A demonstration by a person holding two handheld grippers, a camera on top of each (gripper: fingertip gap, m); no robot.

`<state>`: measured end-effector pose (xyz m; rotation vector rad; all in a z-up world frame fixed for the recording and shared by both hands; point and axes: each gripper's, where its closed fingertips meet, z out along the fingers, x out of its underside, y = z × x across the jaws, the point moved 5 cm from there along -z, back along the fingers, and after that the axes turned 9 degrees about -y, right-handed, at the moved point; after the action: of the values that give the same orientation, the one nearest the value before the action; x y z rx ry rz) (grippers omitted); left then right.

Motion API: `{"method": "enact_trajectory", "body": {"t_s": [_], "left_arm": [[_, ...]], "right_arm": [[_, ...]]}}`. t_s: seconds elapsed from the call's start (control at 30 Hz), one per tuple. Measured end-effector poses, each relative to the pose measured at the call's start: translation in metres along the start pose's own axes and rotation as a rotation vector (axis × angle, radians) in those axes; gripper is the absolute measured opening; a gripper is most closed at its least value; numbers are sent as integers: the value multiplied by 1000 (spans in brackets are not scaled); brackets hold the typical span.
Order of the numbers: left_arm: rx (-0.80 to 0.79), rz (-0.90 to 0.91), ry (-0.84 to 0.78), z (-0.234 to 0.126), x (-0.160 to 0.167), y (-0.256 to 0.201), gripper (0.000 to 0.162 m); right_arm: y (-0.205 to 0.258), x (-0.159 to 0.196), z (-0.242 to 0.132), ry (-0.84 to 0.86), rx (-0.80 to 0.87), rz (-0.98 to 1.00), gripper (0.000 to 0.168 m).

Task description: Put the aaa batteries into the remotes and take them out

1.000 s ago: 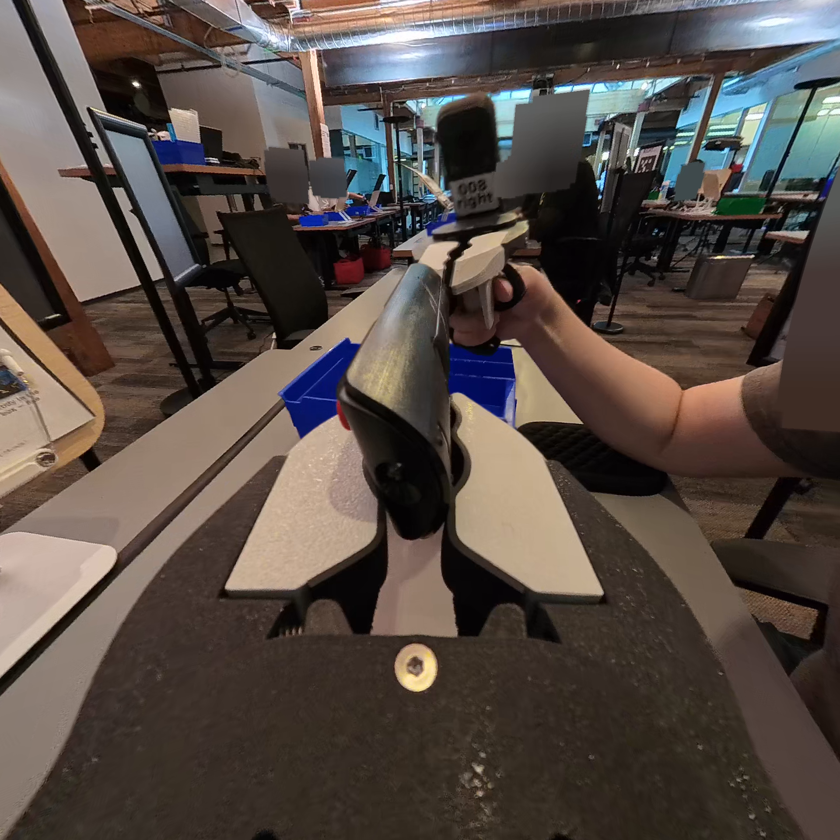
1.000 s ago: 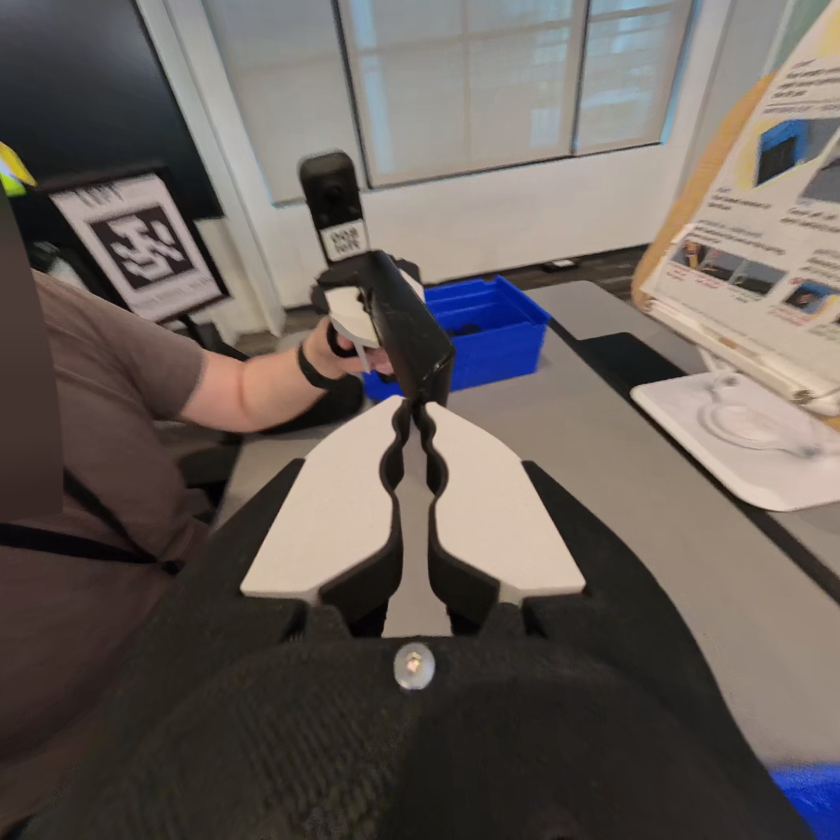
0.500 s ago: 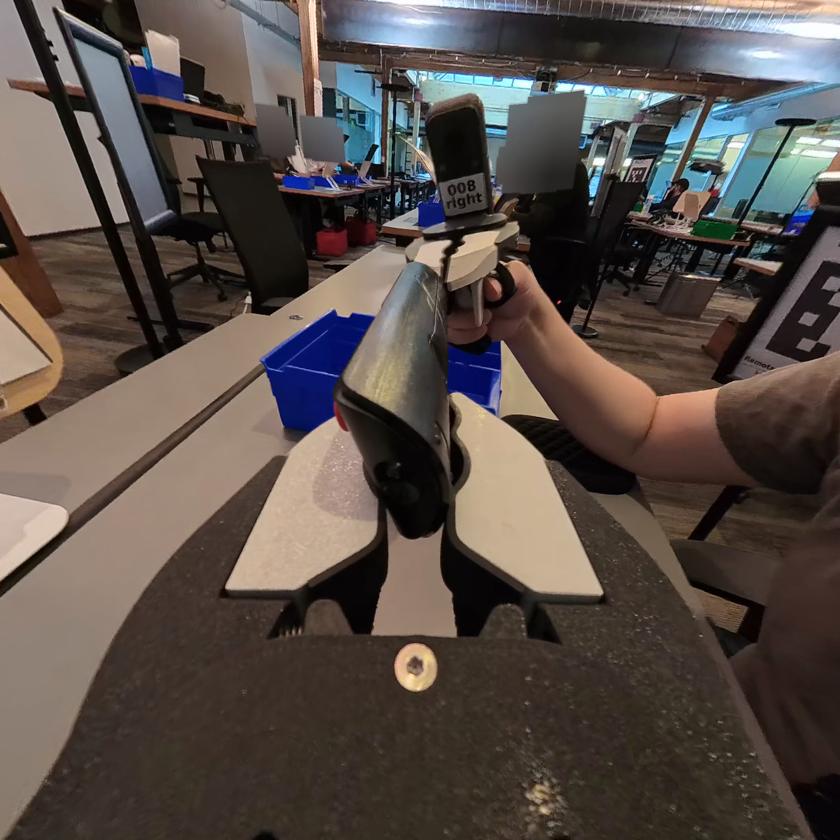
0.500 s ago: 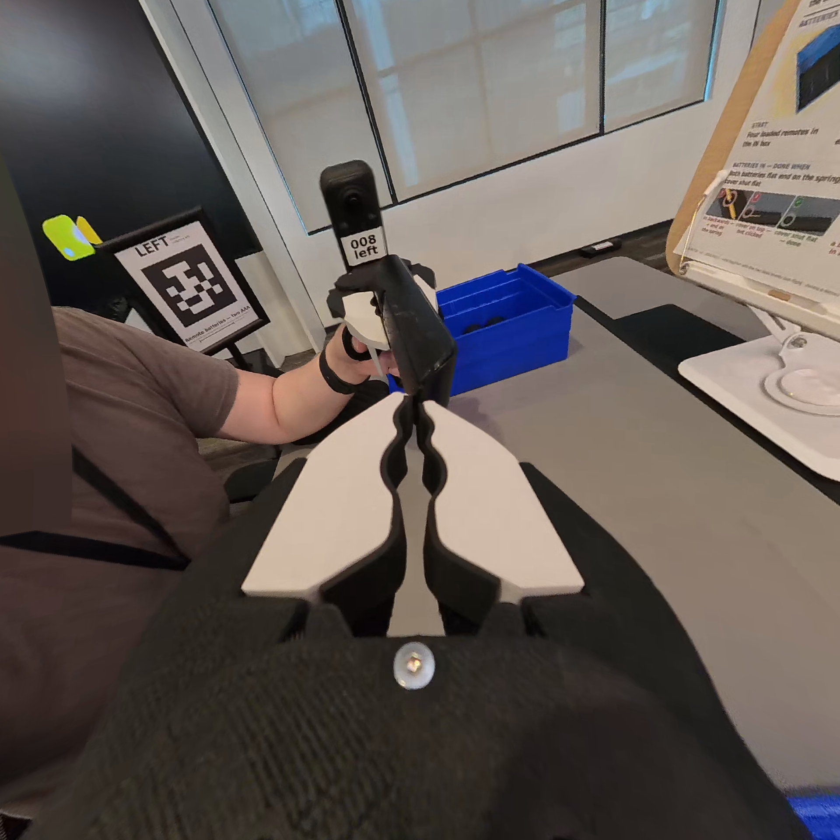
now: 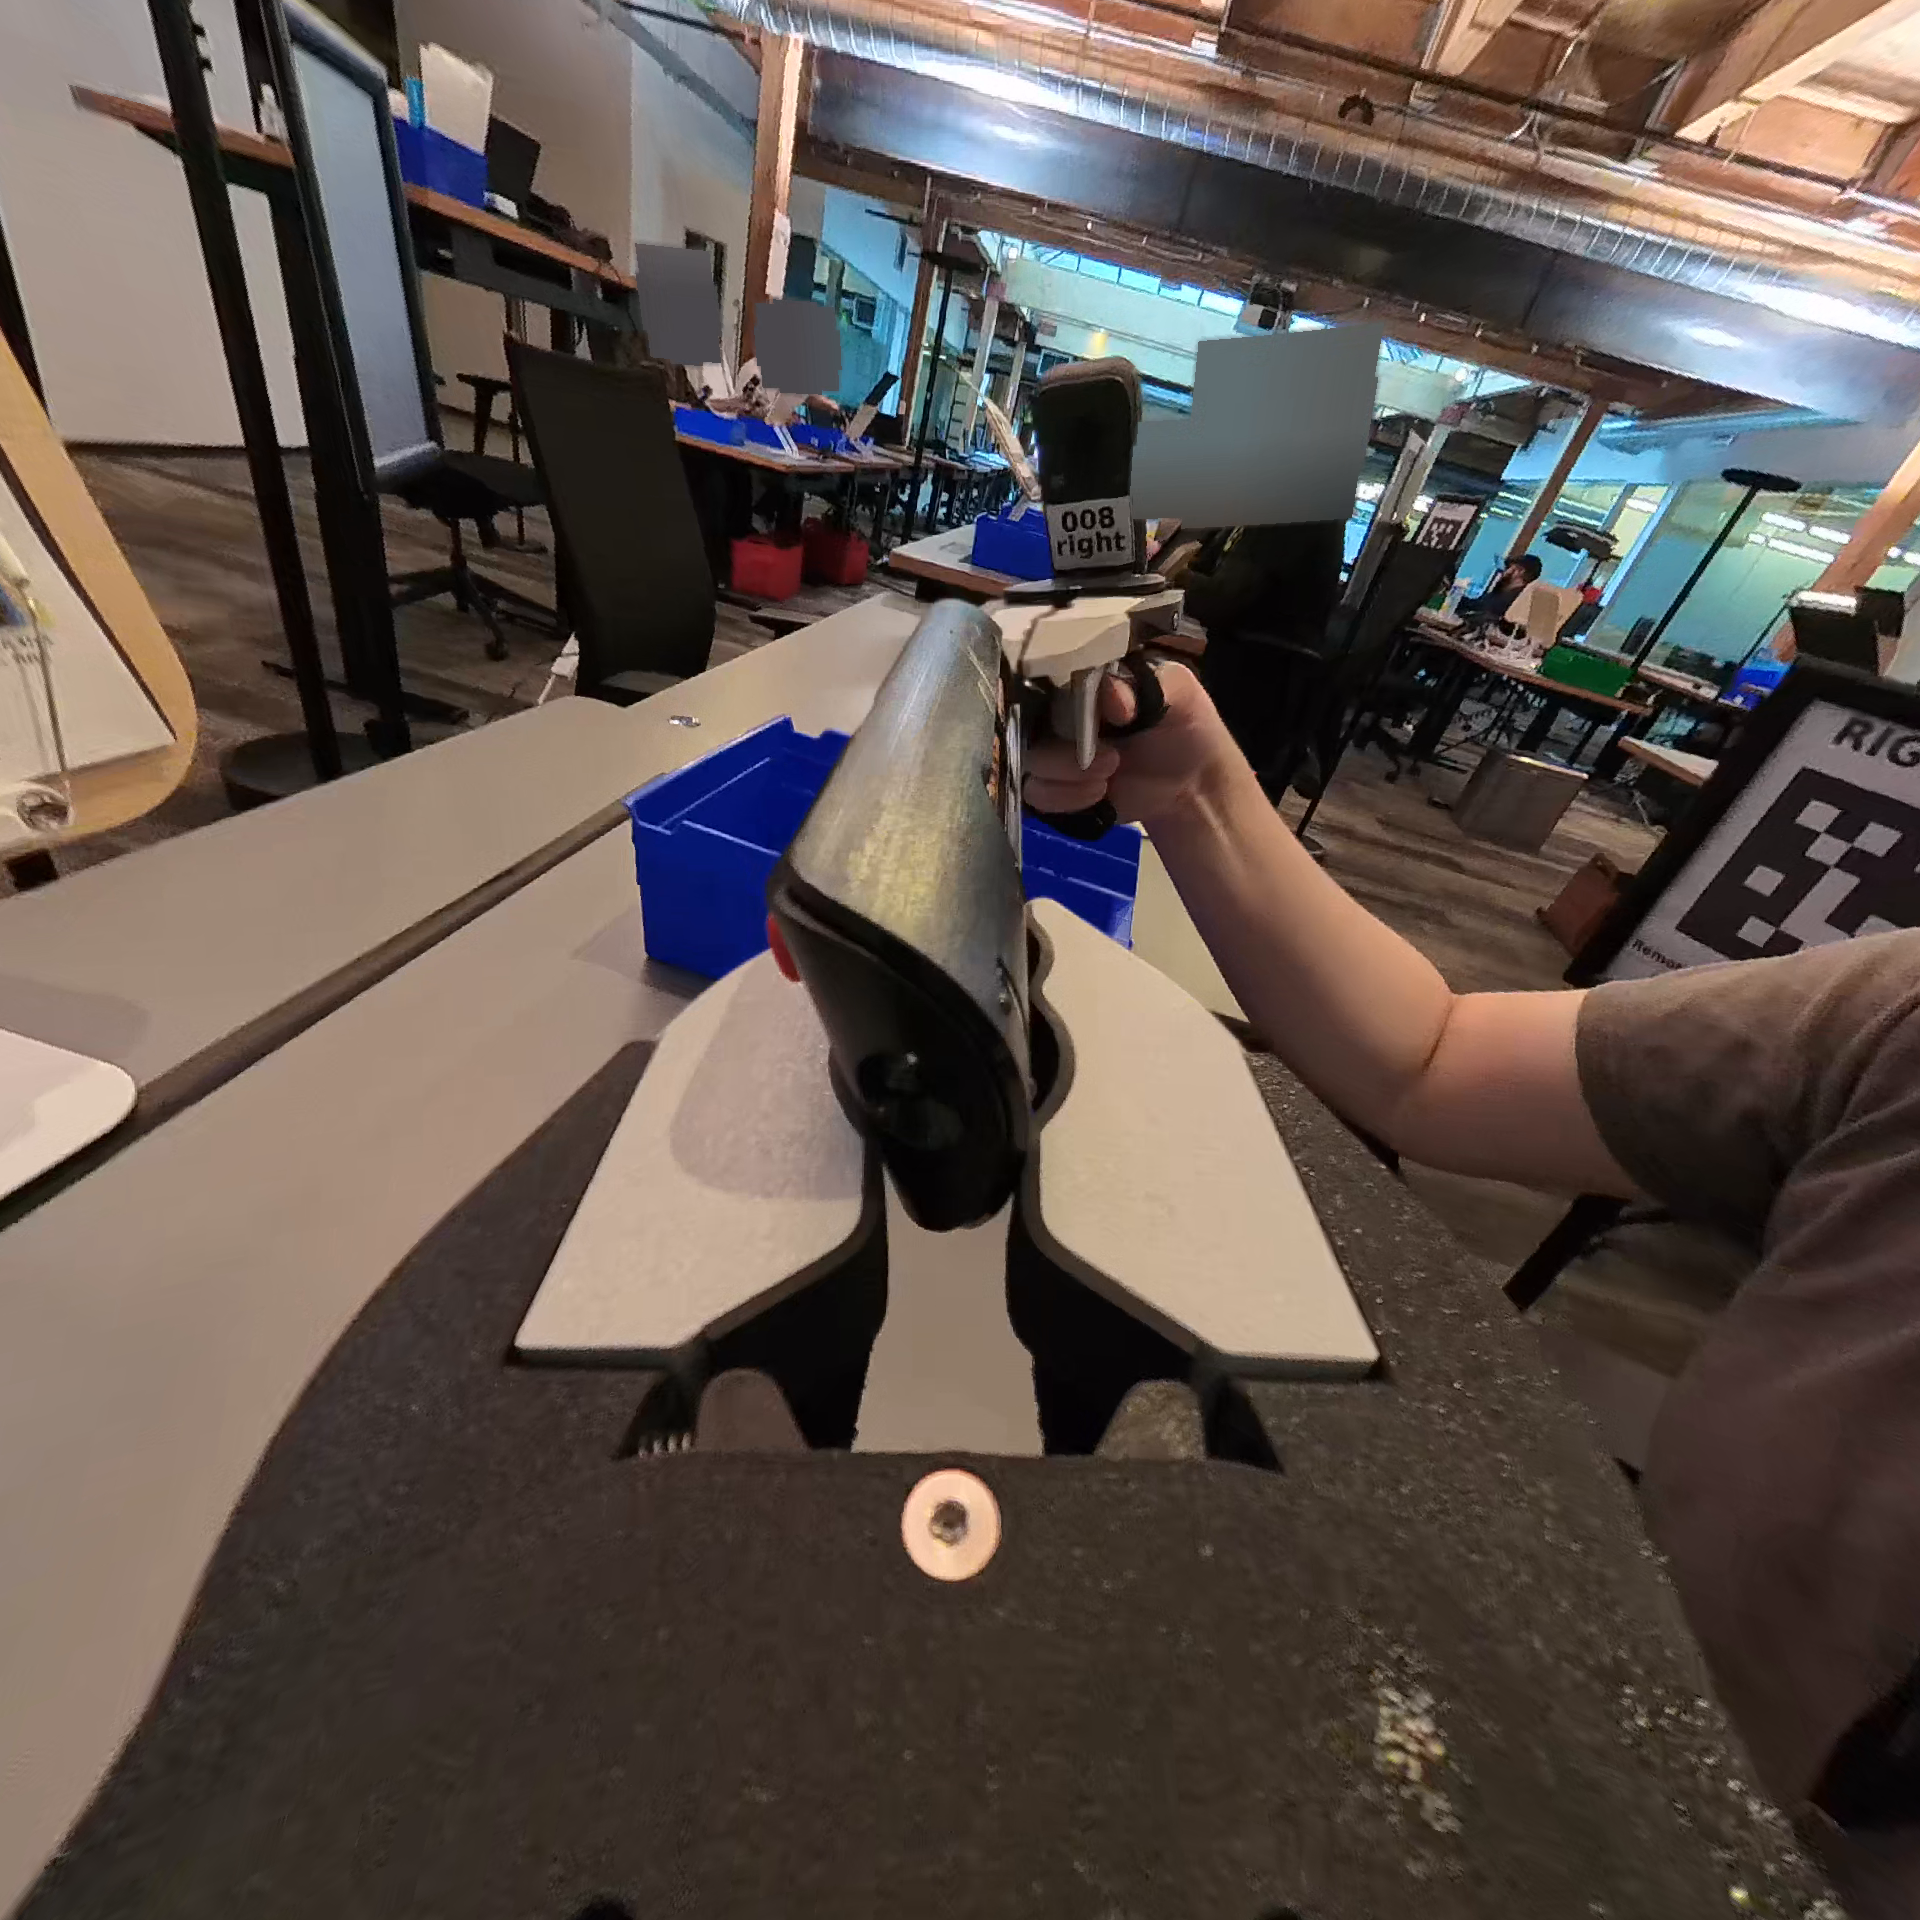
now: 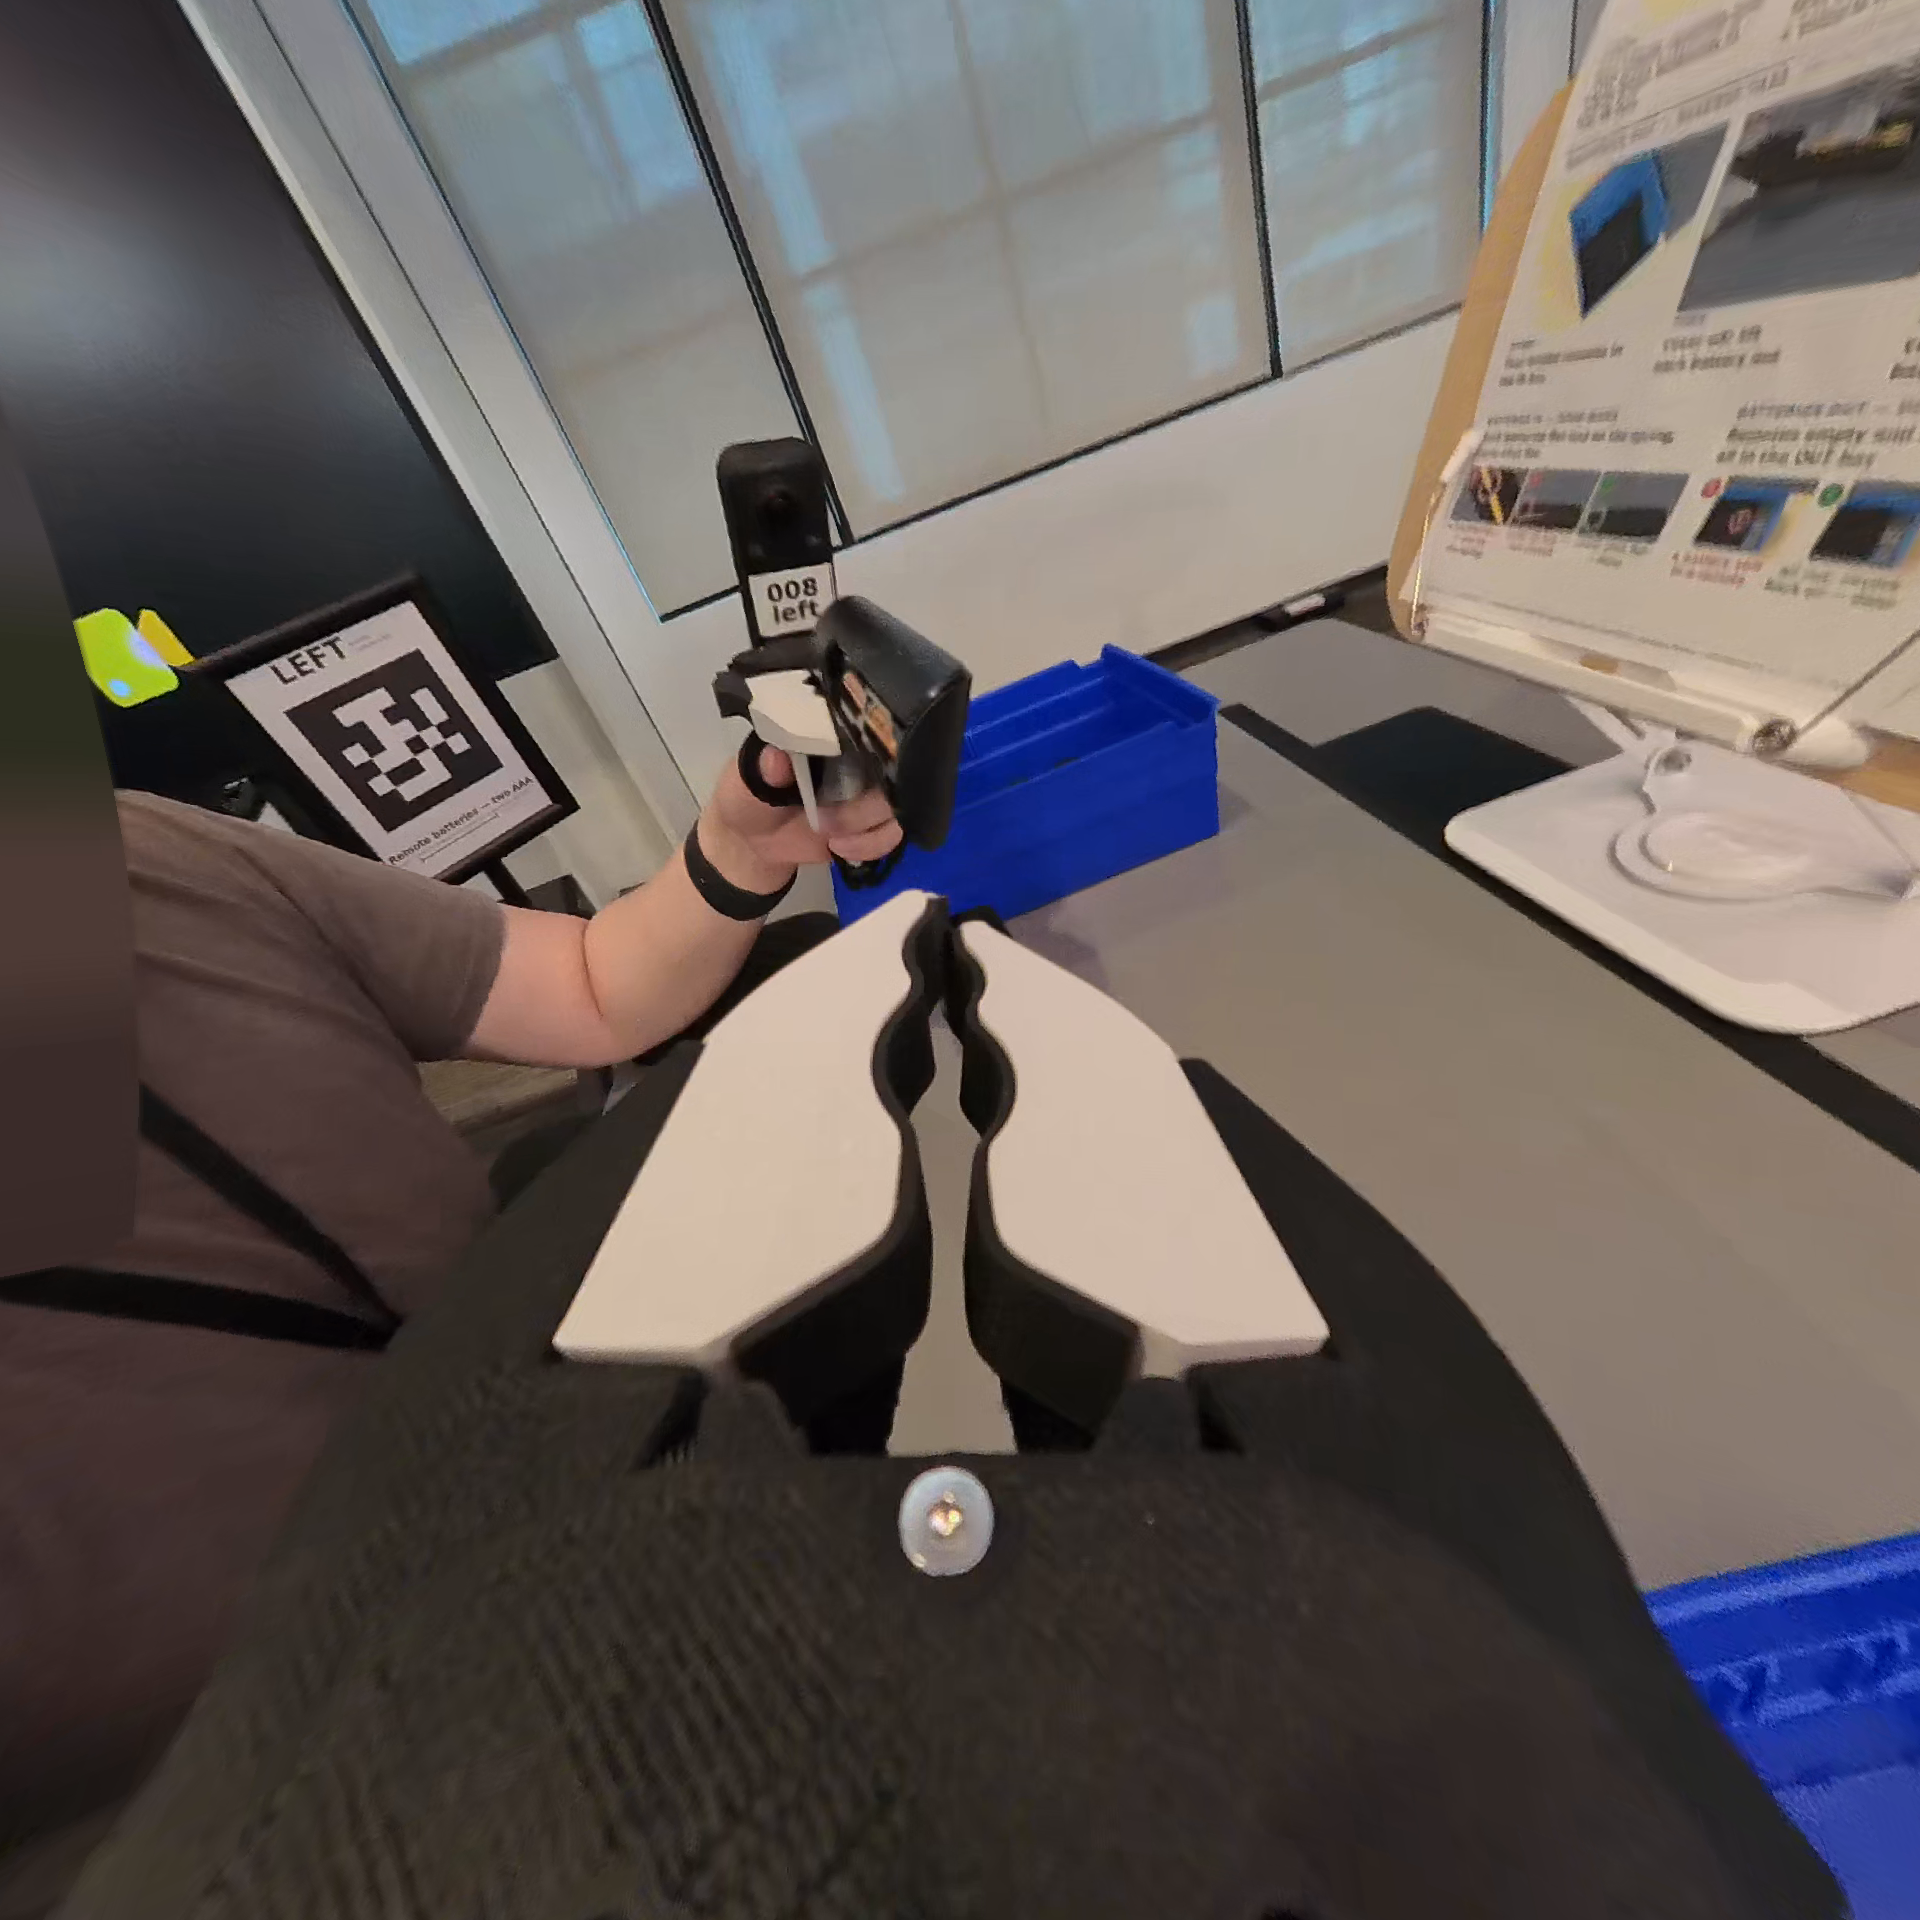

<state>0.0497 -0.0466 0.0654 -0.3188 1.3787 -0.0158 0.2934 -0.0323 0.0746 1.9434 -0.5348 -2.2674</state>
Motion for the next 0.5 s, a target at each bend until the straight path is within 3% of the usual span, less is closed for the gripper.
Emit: {"method": "enact_trajectory", "body": {"t_s": [0.27,0.4,0.5], "left_arm": [[-74,-22,-10,-13,-6,16,22],[-106,0,-19,-23,-15,17,22],[-106,9,-26,-27,-22,14,22]], "right_arm": [[-24,27,0,170,111,50,0],[-26,61,10,445,149,20,0],[-16,90,24,666,92,-149,0]]}}
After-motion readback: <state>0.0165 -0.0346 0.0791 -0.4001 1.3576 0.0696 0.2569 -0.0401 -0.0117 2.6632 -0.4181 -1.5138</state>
